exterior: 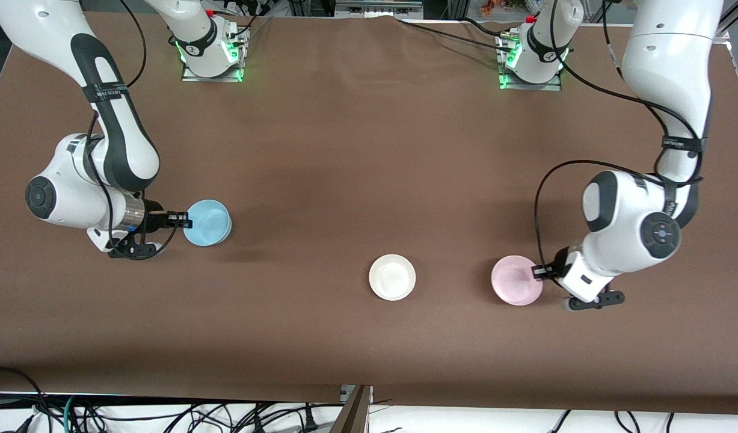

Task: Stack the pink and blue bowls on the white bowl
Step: 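Carry the pink bowl with the left gripper over the white bowl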

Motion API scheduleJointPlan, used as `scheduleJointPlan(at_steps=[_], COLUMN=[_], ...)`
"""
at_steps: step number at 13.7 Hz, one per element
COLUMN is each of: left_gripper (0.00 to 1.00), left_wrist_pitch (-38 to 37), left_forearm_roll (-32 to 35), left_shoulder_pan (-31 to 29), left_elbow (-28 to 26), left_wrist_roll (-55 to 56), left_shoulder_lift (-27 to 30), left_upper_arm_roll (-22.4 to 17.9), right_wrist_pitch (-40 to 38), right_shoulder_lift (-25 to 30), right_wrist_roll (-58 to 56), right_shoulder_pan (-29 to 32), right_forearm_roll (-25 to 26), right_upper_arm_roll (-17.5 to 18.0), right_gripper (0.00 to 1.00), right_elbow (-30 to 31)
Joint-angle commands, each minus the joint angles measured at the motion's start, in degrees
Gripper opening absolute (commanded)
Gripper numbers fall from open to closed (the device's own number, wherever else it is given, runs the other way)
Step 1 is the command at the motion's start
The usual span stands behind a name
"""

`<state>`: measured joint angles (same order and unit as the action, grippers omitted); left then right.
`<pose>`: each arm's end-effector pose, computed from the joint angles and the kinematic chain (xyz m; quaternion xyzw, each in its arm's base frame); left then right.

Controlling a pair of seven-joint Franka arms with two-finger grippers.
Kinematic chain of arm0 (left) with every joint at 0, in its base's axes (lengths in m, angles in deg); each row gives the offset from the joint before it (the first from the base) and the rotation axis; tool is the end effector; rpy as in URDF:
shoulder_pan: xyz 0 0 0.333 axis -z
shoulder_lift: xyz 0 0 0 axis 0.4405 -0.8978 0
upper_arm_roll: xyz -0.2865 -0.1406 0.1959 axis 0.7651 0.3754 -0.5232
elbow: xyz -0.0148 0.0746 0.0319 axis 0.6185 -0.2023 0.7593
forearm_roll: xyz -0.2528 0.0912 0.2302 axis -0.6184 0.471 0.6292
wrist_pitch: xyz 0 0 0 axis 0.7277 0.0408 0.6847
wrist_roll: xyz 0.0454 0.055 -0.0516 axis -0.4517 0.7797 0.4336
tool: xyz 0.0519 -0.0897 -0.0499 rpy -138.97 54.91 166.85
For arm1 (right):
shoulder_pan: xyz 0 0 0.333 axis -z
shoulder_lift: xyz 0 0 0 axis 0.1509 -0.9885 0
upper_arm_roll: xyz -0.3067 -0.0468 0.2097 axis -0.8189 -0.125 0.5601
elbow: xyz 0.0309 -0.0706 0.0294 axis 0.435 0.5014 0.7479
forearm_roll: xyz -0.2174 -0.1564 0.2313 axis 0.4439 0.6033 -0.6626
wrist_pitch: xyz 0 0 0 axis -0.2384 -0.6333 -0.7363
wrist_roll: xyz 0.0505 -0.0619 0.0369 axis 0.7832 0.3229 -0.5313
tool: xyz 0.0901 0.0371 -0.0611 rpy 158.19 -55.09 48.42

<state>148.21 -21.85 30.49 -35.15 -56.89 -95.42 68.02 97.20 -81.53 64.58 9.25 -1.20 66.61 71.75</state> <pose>0.7071 -0.1075 0.3514 0.9917 0.1072 -0.0013 0.0707 0.6118 0.0259 0.3330 -0.9904 -0.0208 0.0737 0.1148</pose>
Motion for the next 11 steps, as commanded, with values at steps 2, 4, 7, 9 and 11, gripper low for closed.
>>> scheduleJointPlan(at_steps=[2,4,7,9,11], left_gripper=[0.00,0.00,0.00,0.00,0.00], left_wrist_pitch=[-0.7,0.0,4.8,6.9,8.1], left_forearm_roll=[-1.2,-1.3,-1.4,-1.4,-1.4], left_shoulder_pan=[5.2,7.8,11.2,13.3,14.8], left_elbow=[3.3,3.4,3.8,3.9,4.3], left_wrist_roll=[10.3,13.9,20.7,24.4,27.0], left_shoulder_lift=[-0.8,-1.3,-3.2,-4.2,-4.9], left_upper_arm_roll=[-0.6,-0.6,-0.6,-0.6,-0.6], right_wrist_pitch=[-1.3,-1.3,-1.3,-1.3,-1.3], right_shoulder_lift=[1.0,1.1,1.2,1.1,1.1], right_wrist_roll=[1.1,2.4,2.6,2.6,2.5], right_shoulder_pan=[0.4,0.4,0.4,0.4,0.4], right_forearm_roll=[-1.0,-1.0,-1.0,-1.0,-1.0], right_upper_arm_roll=[0.5,1.0,1.4,1.4,1.4], right_gripper=[0.00,0.00,0.00,0.00,0.00], right_elbow=[-0.2,-0.2,-0.2,-0.2,-0.2])
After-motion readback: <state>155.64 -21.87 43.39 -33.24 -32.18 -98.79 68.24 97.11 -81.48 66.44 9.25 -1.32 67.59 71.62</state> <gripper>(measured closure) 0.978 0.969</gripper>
